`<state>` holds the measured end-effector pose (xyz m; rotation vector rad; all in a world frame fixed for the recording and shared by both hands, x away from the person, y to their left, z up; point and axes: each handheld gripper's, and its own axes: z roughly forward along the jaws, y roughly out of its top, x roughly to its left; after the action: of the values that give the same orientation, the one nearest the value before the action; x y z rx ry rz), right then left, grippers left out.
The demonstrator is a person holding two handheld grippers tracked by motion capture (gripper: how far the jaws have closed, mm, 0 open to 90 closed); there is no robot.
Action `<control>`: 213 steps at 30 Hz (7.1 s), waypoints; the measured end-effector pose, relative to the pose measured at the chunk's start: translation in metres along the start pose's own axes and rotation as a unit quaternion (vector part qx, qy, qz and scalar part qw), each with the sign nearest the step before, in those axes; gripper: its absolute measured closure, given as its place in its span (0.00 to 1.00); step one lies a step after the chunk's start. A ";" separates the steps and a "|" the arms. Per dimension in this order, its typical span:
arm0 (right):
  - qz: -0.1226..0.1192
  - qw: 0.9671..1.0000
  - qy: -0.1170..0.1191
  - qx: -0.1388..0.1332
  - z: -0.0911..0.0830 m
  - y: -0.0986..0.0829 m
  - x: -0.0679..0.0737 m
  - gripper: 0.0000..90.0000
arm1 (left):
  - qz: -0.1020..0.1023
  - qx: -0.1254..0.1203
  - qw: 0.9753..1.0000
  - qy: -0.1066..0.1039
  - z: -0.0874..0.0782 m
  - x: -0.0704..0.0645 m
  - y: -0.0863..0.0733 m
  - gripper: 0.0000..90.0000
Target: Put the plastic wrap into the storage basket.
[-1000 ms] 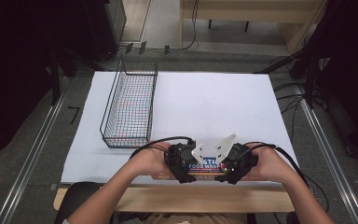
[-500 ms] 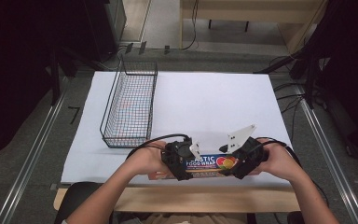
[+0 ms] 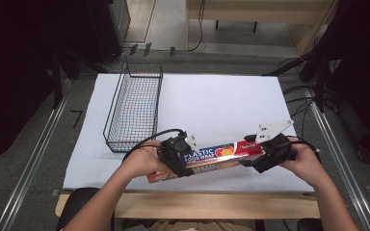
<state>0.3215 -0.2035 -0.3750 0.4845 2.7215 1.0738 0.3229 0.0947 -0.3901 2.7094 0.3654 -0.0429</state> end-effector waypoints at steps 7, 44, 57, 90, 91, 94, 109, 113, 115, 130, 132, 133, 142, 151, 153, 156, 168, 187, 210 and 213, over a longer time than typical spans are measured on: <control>0.023 0.999 -0.043 -0.007 -0.008 -0.012 -0.007 0.22 | -0.031 -0.005 0.999 0.011 -0.014 0.009 -0.007 0.45; 0.109 0.988 -0.105 0.041 0.048 -0.044 -0.019 0.22 | -0.151 -0.069 0.981 0.097 -0.083 0.037 -0.037 0.45; 0.112 0.987 -0.105 0.044 0.053 -0.043 -0.024 0.22 | -0.226 -0.075 0.962 0.132 -0.100 0.063 -0.050 0.45; 0.105 0.988 -0.100 0.048 0.056 -0.041 -0.022 0.22 | -0.376 -0.077 0.900 0.204 -0.116 0.135 -0.070 0.44; 0.105 0.988 -0.100 0.048 0.056 -0.041 -0.022 0.22 | -0.386 -0.081 0.896 0.201 -0.116 0.138 -0.073 0.44; 0.103 0.989 -0.098 0.048 0.056 -0.041 -0.022 0.22 | -0.393 -0.076 0.893 0.207 -0.115 0.143 -0.078 0.44; 0.098 0.989 -0.097 0.052 0.058 -0.041 -0.021 0.22 | -0.455 -0.067 0.857 0.230 -0.108 0.158 -0.083 0.44; 0.099 0.989 -0.097 0.053 0.058 -0.041 -0.021 0.22 | -0.463 -0.063 0.854 0.230 -0.102 0.159 -0.081 0.44; 0.096 0.989 -0.096 0.052 0.058 -0.041 -0.021 0.22 | -0.476 -0.059 0.847 0.229 -0.097 0.161 -0.082 0.44; 0.090 0.990 -0.095 0.054 0.059 -0.040 -0.019 0.22 | -0.503 -0.048 0.832 0.229 -0.070 0.173 -0.079 0.43; 0.089 0.990 -0.093 0.056 0.059 -0.040 -0.019 0.22 | -0.501 -0.045 0.833 0.229 -0.068 0.173 -0.079 0.43; 0.089 0.990 -0.093 0.056 0.059 -0.040 -0.019 0.22 | -0.500 -0.042 0.834 0.228 -0.066 0.173 -0.078 0.43; 0.088 0.990 -0.095 0.059 0.059 -0.039 -0.018 0.22 | -0.506 -0.040 0.831 0.227 -0.057 0.174 -0.075 0.42; 0.086 0.990 -0.093 0.060 0.061 -0.038 -0.017 0.22 | -0.506 -0.037 0.836 0.209 -0.050 0.173 -0.071 0.40; 0.084 0.990 -0.094 0.059 0.060 -0.038 -0.017 0.22 | -0.506 -0.036 0.837 0.205 -0.047 0.173 -0.073 0.40; 0.083 0.990 -0.094 0.061 0.060 -0.039 -0.017 0.22 | -0.506 -0.036 0.838 0.203 -0.047 0.173 -0.073 0.40; 0.084 0.990 -0.092 0.059 0.059 -0.039 -0.016 0.22 | -0.498 -0.077 0.842 0.189 -0.065 0.165 -0.072 0.37; 0.093 0.991 -0.085 0.051 0.058 -0.039 -0.017 0.22 | -0.395 -0.116 0.900 0.142 -0.084 0.115 -0.063 0.26; 0.103 0.992 -0.062 0.036 0.057 -0.039 -0.017 0.22 | -0.208 -0.158 0.959 0.111 -0.055 0.046 -0.042 0.27; 0.103 0.992 -0.059 0.034 0.057 -0.039 -0.017 0.22 | -0.174 -0.162 0.966 0.100 -0.044 0.034 -0.036 0.27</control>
<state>0.3443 -0.1998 -0.4424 0.8291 2.6565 0.9654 0.3452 0.1523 -0.3666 2.3030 0.8297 0.1764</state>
